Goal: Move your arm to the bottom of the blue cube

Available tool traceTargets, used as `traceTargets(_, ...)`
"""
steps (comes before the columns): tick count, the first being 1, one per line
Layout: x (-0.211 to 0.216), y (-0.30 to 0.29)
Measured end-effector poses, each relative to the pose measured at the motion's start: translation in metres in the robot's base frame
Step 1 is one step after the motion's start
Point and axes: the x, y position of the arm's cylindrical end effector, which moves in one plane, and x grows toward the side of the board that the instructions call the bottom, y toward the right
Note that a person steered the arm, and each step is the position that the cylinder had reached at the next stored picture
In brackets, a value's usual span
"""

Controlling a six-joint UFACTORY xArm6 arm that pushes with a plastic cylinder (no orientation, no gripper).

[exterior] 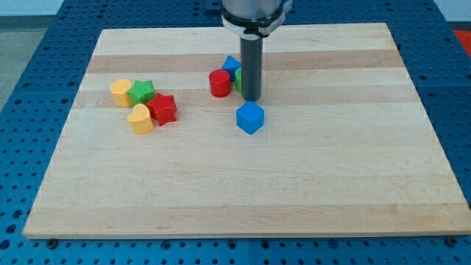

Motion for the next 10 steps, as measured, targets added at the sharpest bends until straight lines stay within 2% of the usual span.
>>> traceTargets(2,-0.005,0.012)
traceTargets(3,0.013,0.013)
traceTargets(5,0.038,0.091)
traceTargets(7,0.100,0.062)
traceTargets(8,0.108,0.024)
traceTargets(10,0.079,-0.015)
